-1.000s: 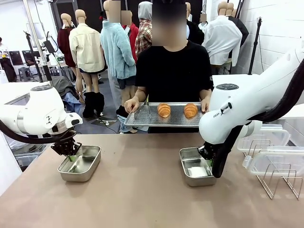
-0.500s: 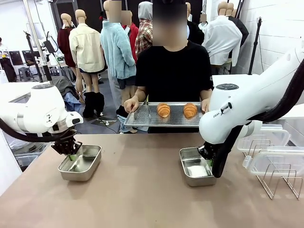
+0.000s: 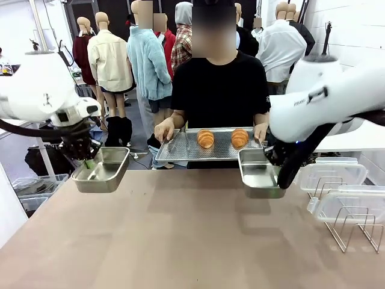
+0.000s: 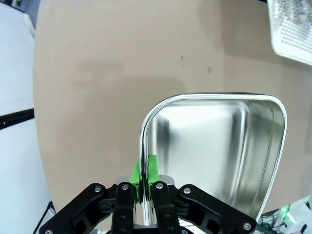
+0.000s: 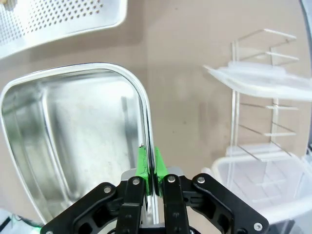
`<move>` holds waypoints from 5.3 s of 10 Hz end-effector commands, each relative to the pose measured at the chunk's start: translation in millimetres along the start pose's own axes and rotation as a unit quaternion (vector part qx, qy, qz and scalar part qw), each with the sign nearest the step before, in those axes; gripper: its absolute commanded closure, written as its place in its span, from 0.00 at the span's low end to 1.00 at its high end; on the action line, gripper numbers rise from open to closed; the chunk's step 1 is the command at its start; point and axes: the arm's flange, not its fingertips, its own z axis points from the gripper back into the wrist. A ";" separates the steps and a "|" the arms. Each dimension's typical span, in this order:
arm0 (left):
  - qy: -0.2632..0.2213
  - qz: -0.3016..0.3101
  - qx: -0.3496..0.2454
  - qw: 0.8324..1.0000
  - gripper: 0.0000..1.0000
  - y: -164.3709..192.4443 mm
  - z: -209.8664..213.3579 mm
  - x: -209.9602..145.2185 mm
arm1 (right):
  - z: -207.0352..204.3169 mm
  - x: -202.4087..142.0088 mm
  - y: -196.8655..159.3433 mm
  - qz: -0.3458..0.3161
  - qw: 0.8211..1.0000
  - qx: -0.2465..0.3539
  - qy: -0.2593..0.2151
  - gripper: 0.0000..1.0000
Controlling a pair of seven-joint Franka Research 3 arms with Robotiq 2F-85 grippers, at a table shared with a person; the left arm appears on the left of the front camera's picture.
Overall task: Place the bread in airtight containers.
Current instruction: Once an object is inside an Airtight Container , place the container in the center of the table.
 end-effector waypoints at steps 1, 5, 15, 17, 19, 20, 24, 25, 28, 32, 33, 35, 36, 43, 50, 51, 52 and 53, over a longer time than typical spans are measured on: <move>0.017 0.039 -0.007 0.999 1.00 0.0 11.1 11.3 | 12.4 5.2 -11.2 -0.053 0.998 0.007 0.015 1.00; 0.000 0.000 0.000 1.000 1.00 0.0 0.0 0.0 | 0.0 0.0 0.0 0.000 1.000 0.000 0.000 1.00; 0.000 0.000 0.000 1.000 1.00 0.0 0.0 0.0 | 0.0 0.0 0.0 0.000 1.000 0.000 0.000 1.00; 0.000 0.000 0.000 1.000 1.00 0.0 0.0 0.0 | 0.0 0.0 0.0 0.000 1.000 0.000 0.000 1.00; 0.000 0.000 0.000 1.000 1.00 0.0 0.0 0.0 | 0.0 0.0 0.0 0.000 1.000 0.000 0.000 1.00; 0.000 0.000 0.000 1.000 1.00 0.0 0.0 0.0 | 0.0 0.0 0.0 0.000 1.000 0.000 0.000 1.00; 0.000 0.000 0.000 1.000 1.00 0.0 0.0 0.0 | 0.0 0.0 0.0 0.000 1.000 0.000 0.000 1.00; 0.000 0.000 0.000 1.000 1.00 0.0 0.0 0.0 | 0.0 0.0 0.0 0.000 1.000 0.000 0.000 1.00; 0.000 0.000 0.000 1.000 1.00 0.0 0.0 0.0 | 0.0 0.0 0.0 0.000 1.000 0.000 0.000 1.00; 0.000 0.000 0.000 1.000 1.00 0.0 0.0 0.0 | 0.0 0.0 0.0 0.000 1.000 0.000 0.000 1.00; 0.000 0.000 0.000 1.000 1.00 0.0 0.0 0.0 | 0.0 0.0 0.0 0.000 1.000 0.000 0.000 1.00; 0.000 0.000 0.000 1.000 1.00 0.0 0.0 0.0 | 0.0 0.0 0.0 0.000 1.000 0.000 0.000 1.00; 0.000 0.000 0.000 1.000 1.00 0.0 0.0 0.0 | 0.0 0.0 0.0 0.000 1.000 0.000 0.000 1.00; 0.000 0.000 0.000 1.000 1.00 0.0 0.0 0.0 | 0.0 0.0 0.0 0.000 1.000 0.000 0.000 1.00; 0.000 0.000 0.000 1.000 1.00 0.0 0.0 0.0 | 0.0 0.0 0.0 0.000 1.000 0.000 0.000 1.00; 0.000 0.000 0.000 1.000 1.00 0.0 0.0 0.0 | 0.0 0.0 0.0 0.000 1.000 0.000 0.000 1.00; 0.000 0.000 0.000 1.000 1.00 0.0 0.0 0.0 | 0.0 0.0 0.0 0.000 1.000 0.000 0.000 1.00; 0.000 0.000 0.000 1.000 1.00 0.0 0.0 0.0 | -0.4 -2.4 0.0 -0.007 1.000 0.000 0.013 1.00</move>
